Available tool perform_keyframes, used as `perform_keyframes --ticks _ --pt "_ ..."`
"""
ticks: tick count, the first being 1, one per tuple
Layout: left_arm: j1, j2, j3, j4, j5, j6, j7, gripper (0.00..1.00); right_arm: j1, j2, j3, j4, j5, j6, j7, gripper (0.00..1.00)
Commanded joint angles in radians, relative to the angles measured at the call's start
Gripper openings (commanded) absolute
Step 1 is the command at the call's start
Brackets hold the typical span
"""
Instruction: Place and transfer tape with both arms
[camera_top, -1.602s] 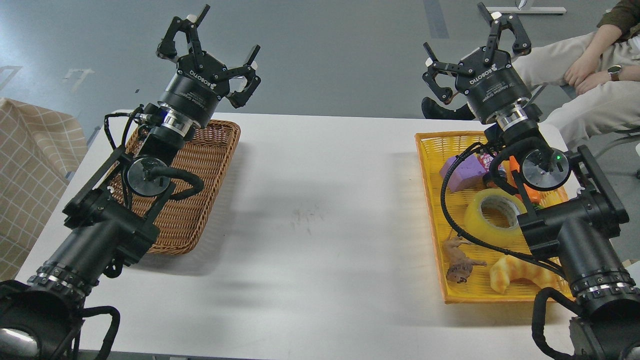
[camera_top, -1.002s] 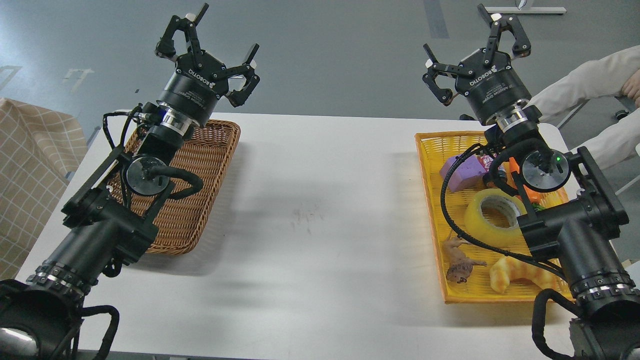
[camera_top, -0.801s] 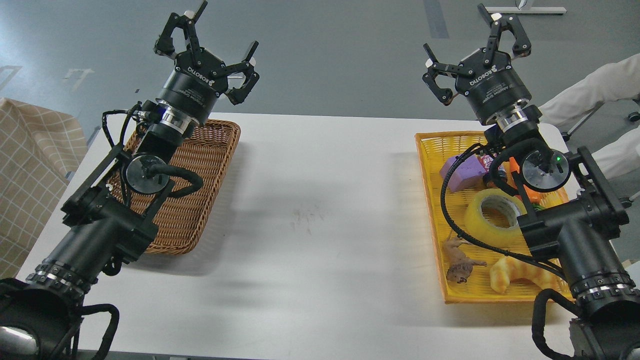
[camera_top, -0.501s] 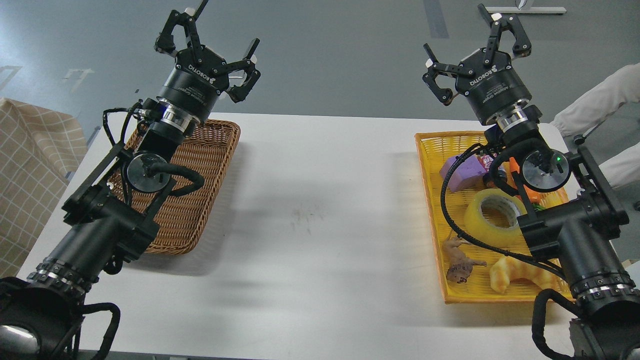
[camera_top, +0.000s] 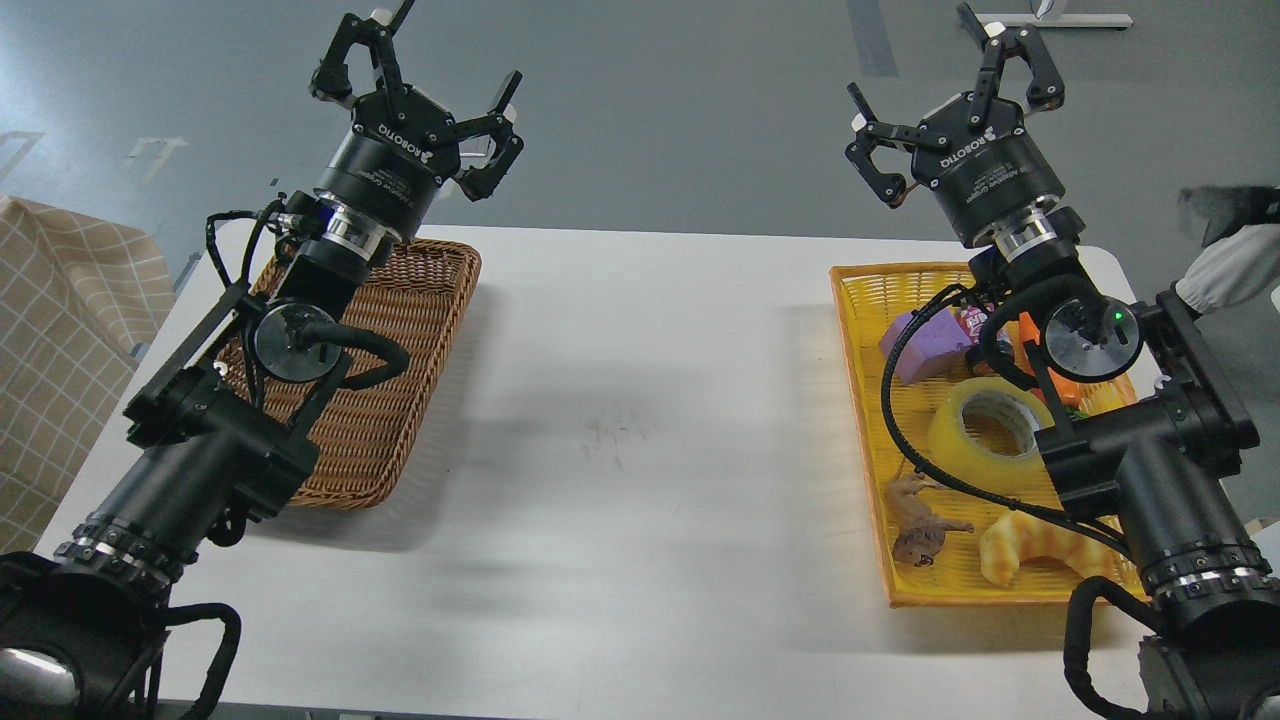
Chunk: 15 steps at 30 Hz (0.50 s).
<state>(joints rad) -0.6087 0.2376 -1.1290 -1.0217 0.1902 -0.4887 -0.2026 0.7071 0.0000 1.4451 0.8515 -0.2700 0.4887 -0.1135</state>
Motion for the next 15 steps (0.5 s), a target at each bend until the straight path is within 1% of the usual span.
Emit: perform_keyframes --ticks 1,15 --pt "-0.002 0.002 0.000 0.000 -0.002 0.000 0.000 0.98 0.000 0.000 0.000 0.001 0.000 0.000 0.000 1.00" --pt "-0.006 0.000 0.000 0.002 -0.003 0.000 0.000 0.98 -0.001 0.000 0.000 0.001 0.000 0.000 0.000 1.00"
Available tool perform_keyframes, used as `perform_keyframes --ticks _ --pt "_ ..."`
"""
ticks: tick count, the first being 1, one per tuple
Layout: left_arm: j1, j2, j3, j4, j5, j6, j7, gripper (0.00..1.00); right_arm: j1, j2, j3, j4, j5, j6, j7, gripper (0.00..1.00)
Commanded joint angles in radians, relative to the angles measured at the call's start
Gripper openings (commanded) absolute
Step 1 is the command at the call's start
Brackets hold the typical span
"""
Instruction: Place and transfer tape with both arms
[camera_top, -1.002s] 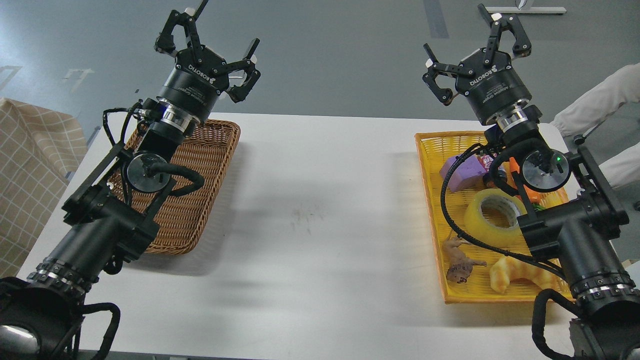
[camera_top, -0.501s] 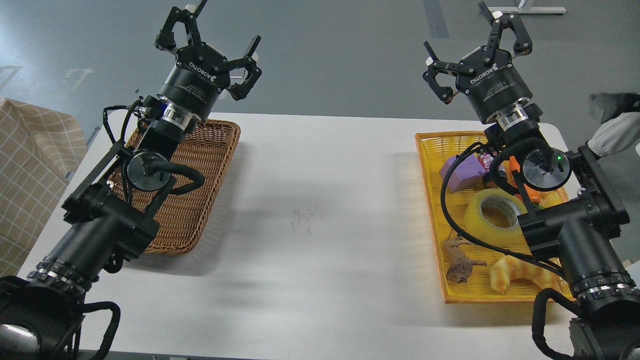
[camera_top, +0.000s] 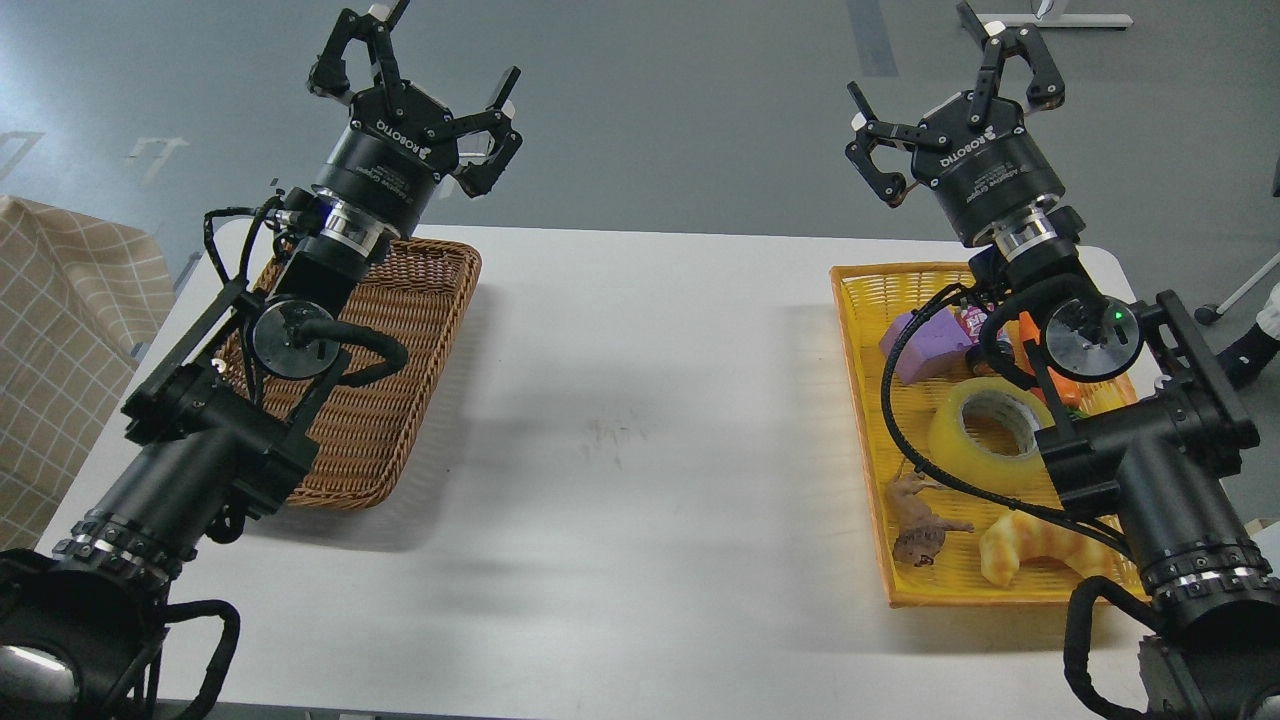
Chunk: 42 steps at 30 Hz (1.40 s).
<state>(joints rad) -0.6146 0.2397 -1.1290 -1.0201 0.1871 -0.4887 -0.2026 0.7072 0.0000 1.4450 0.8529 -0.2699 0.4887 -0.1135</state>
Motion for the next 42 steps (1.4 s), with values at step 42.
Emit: perform_keyframes --ticks 42 --pt "-0.001 -0.008 -0.003 0.000 0.000 0.000 -0.001 0.98 -0.011 0.000 -0.003 0.002 0.000 0.000 0.000 1.00"
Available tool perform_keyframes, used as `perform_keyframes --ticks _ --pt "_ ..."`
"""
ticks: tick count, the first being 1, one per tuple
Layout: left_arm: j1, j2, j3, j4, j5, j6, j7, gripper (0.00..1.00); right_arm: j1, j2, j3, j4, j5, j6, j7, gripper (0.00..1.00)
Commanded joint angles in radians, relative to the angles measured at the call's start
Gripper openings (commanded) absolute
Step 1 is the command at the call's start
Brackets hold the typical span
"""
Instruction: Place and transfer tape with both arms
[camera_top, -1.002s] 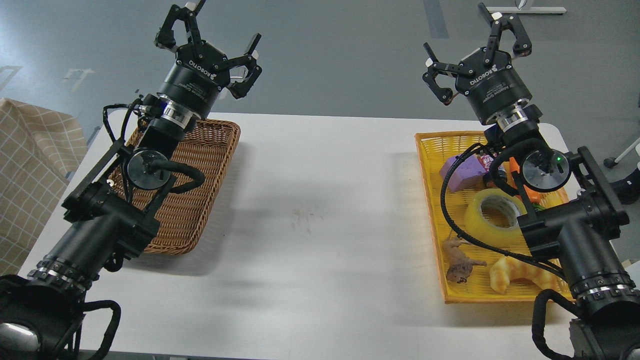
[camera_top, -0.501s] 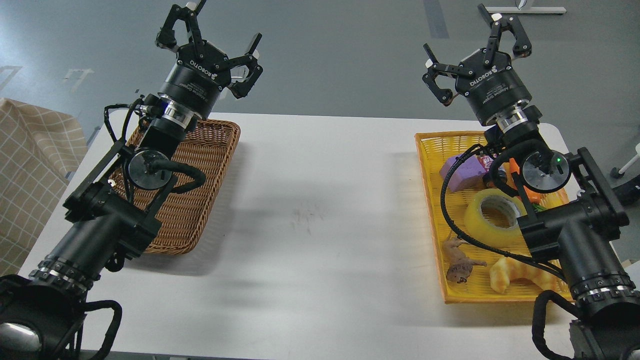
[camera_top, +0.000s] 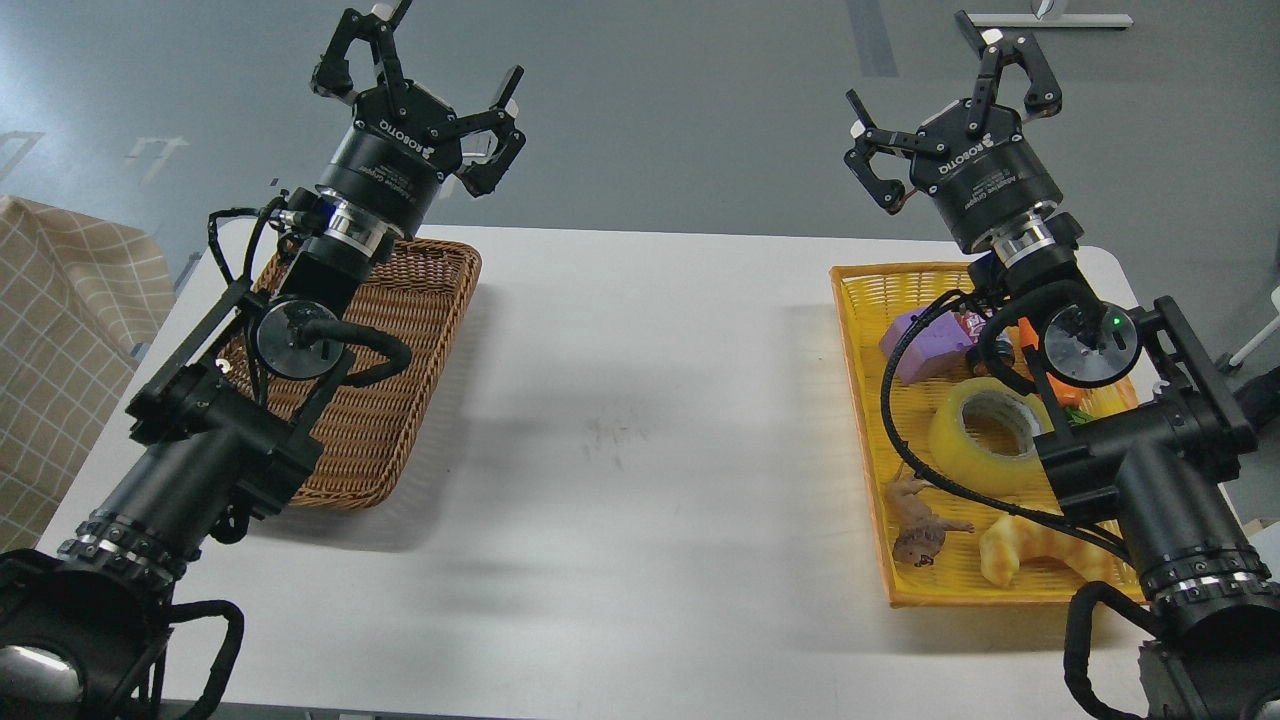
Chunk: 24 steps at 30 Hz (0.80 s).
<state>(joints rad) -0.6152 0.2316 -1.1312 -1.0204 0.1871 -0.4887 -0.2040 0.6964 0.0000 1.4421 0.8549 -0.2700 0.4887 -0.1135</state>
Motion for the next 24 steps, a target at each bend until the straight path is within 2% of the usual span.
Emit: perform_keyframes --ticks 1,18,24 --pt "0.000 0.000 0.001 0.000 0.000 0.000 0.000 0.98 0.000 0.000 0.000 0.000 0.000 0.000 0.000 1.00" --pt "-0.001 0.000 0.001 -0.003 0.000 0.000 0.000 0.98 0.002 0.000 -0.029 -0.004 -0.020 0.000 0.000 1.00" --pt "0.000 0.005 0.002 -0.003 0.000 0.000 0.000 0.98 0.008 -0.089 -0.192 0.004 -0.041 0.000 0.002 1.00"
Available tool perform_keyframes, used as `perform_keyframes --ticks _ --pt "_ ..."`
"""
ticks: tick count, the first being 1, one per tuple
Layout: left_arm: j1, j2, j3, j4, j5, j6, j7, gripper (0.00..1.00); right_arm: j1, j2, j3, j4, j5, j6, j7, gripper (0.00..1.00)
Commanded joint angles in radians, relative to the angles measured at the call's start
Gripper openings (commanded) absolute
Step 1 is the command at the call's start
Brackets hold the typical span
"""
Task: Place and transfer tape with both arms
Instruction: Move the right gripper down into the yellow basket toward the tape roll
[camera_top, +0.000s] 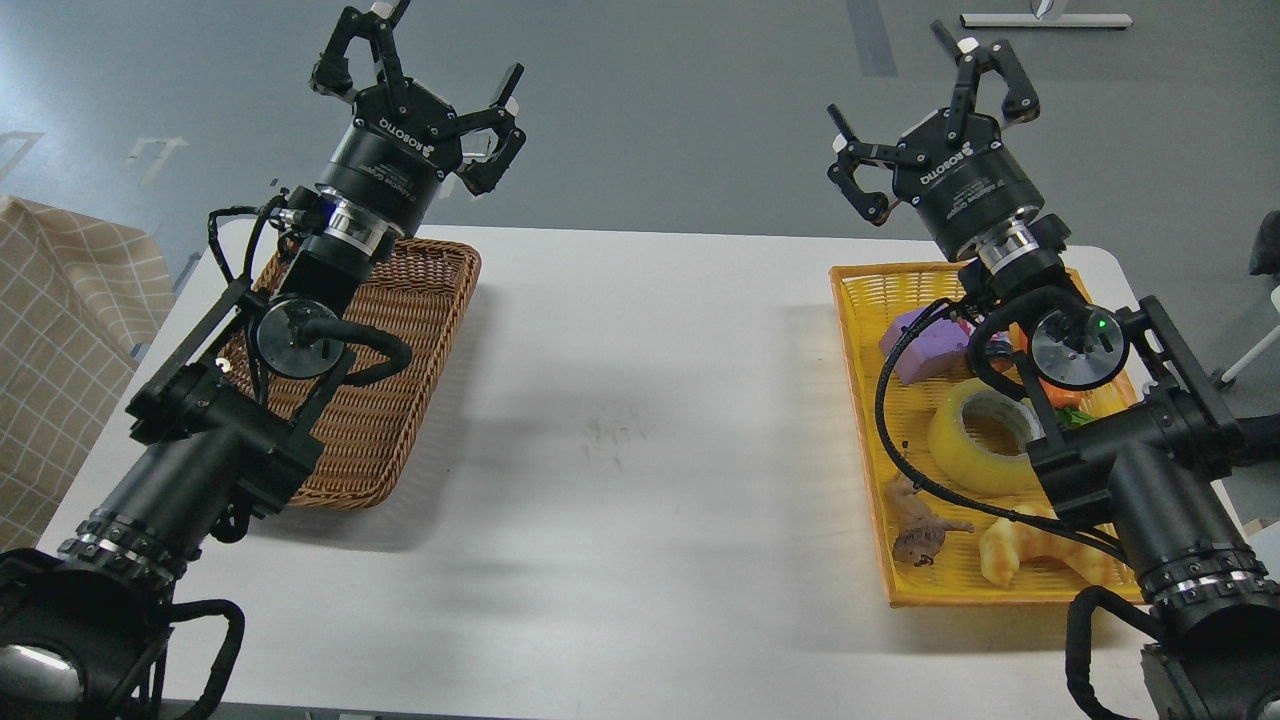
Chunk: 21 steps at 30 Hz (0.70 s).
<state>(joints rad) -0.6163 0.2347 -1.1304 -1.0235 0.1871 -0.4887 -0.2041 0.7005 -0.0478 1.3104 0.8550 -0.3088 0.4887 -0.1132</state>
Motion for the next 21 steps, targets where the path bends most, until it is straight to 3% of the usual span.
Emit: perform_keyframes --ticks 1,12,21 --pt "0.003 0.002 0.000 0.000 0.000 0.000 0.000 0.98 0.007 -0.070 -0.089 0.007 -0.004 0.000 0.001 1.00" --pt "0.003 0.002 0.000 0.000 0.002 0.000 0.000 0.98 0.120 -0.369 -0.466 0.127 -0.104 0.000 -0.002 1.00" --pt "0.001 0.002 0.000 -0.001 0.002 0.000 0.000 0.98 0.276 -0.544 -0.808 0.206 -0.294 0.000 -0.014 1.00"
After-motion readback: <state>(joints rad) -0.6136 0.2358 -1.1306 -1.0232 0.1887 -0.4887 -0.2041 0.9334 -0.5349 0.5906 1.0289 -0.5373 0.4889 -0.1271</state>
